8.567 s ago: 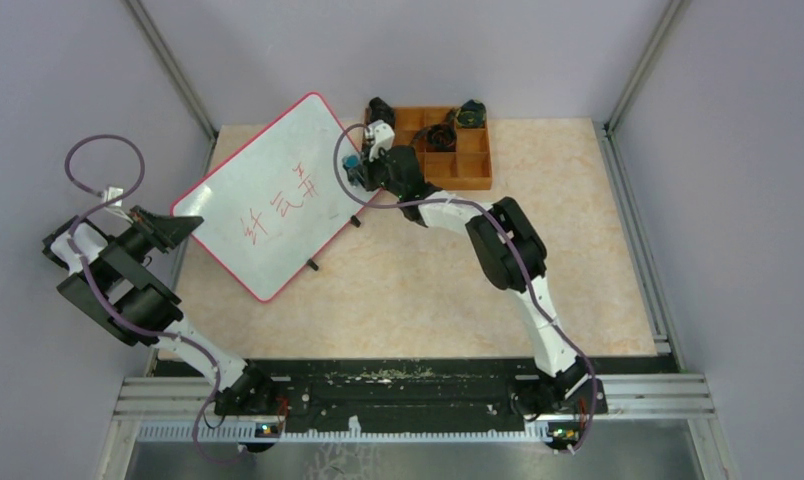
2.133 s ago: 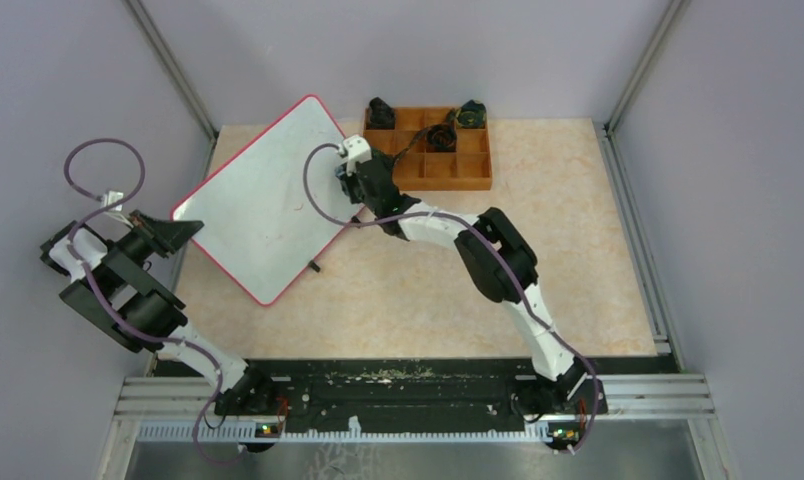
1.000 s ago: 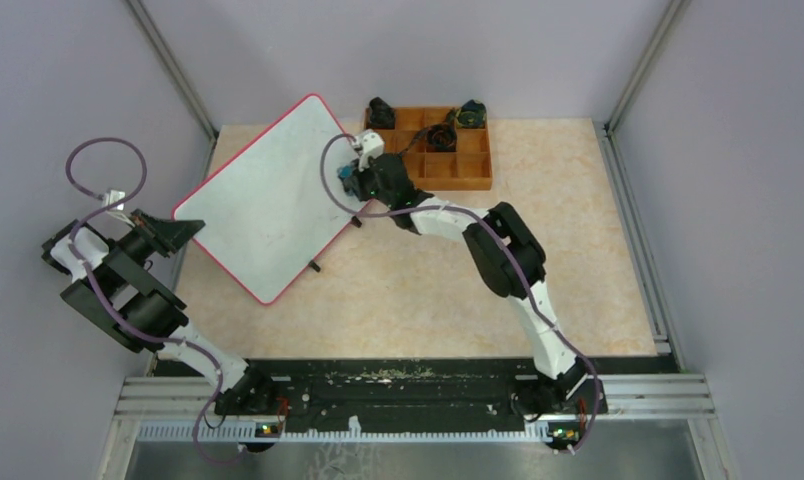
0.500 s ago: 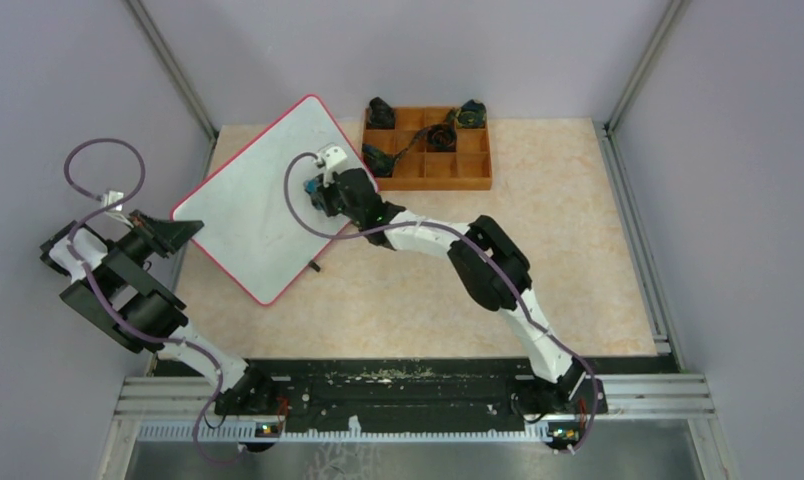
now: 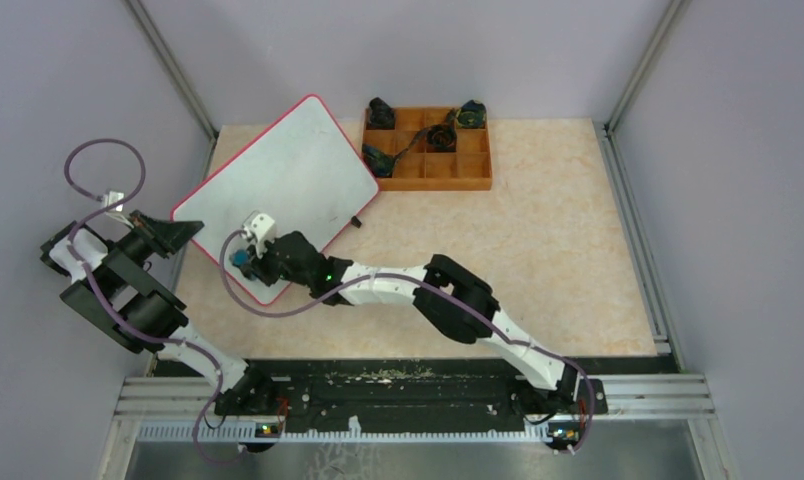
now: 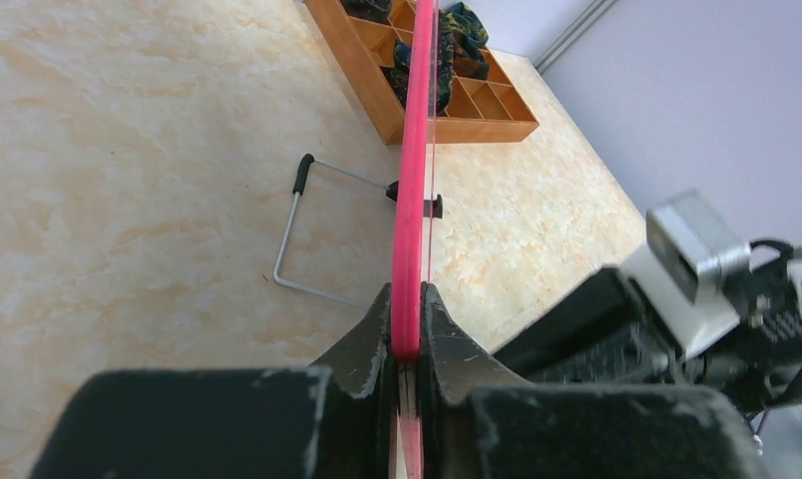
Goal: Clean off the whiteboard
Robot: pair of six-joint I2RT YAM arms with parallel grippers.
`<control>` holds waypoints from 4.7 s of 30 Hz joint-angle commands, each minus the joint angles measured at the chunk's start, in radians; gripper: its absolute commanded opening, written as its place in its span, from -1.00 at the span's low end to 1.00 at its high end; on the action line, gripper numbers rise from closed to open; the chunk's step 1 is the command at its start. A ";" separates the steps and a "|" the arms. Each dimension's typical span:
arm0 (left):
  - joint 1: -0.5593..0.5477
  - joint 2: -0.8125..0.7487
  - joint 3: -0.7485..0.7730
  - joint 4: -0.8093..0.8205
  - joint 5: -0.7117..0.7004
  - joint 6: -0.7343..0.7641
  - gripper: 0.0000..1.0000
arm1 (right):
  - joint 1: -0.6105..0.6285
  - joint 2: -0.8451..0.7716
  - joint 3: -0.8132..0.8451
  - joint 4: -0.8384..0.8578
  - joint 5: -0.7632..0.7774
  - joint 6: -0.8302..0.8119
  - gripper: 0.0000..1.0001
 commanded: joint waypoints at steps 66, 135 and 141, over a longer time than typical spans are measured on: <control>0.003 -0.030 -0.018 0.081 -0.105 0.083 -1.00 | -0.357 -0.215 -0.221 -0.040 0.018 -0.019 -1.00; 0.005 0.018 -0.045 0.083 -0.147 0.105 -0.59 | -0.787 -1.231 -1.217 -0.865 0.201 0.372 0.03; 0.007 0.024 -0.041 0.083 -0.153 0.108 -0.58 | -0.872 -1.338 -1.255 -0.842 0.225 0.398 -0.08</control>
